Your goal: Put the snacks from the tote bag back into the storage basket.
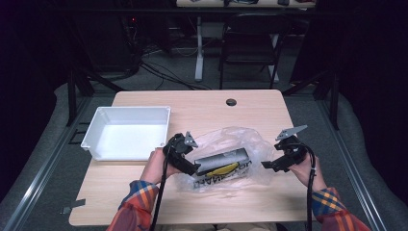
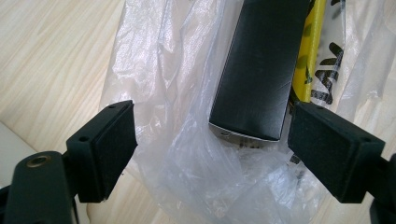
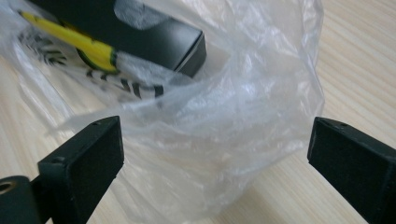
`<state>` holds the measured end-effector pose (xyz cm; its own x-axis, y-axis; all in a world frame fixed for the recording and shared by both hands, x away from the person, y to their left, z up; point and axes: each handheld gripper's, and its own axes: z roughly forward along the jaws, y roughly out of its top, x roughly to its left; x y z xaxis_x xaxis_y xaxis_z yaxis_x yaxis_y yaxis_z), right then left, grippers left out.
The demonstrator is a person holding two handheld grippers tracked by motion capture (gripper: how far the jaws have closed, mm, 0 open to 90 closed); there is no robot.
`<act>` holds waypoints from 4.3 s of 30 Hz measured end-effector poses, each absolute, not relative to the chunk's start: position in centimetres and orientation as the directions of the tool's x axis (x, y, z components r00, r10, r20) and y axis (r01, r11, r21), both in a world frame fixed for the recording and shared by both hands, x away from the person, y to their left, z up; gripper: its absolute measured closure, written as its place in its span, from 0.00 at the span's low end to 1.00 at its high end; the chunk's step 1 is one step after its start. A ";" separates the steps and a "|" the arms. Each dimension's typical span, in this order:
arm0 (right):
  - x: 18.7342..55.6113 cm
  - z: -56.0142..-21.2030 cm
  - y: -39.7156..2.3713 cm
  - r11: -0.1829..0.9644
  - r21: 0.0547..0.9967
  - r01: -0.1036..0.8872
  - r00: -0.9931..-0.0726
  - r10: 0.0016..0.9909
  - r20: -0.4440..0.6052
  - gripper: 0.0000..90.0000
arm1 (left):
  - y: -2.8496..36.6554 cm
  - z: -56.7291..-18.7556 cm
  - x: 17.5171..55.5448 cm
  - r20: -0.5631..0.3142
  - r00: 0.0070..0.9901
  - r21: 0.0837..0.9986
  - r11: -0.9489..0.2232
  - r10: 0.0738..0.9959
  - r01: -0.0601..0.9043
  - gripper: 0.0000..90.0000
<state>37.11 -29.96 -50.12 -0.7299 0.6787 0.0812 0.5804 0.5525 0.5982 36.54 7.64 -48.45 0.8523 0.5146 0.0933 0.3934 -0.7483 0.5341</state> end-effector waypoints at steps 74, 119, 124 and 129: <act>38.0 -51.5 -30.6 0.556 0.548 0.625 -0.684 0.728 0.041 0.10 | 0.1 -53.5 38.6 0.091 0.955 0.226 -0.940 0.283 0.257 0.46; 38.0 -51.9 -30.6 0.535 0.552 0.640 -0.673 0.737 0.065 0.12 | 2.9 -44.9 39.7 0.033 0.957 0.396 -0.883 0.289 0.253 0.48; 38.0 -51.9 -30.6 0.535 0.551 0.640 -0.672 0.737 0.064 0.11 | 3.3 -43.9 39.9 0.047 0.956 0.399 -0.883 0.291 0.249 0.48; 38.0 -51.8 -30.7 0.539 0.549 0.639 -0.671 0.739 0.055 0.11 | 3.9 -43.0 40.1 0.062 0.954 0.398 -0.884 0.292 0.244 0.48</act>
<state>37.97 -30.65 -51.84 -0.6715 0.7390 0.0552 0.6387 0.5394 0.5487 40.10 3.90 -43.01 0.9544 0.2918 0.0625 0.2444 -0.8843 0.3978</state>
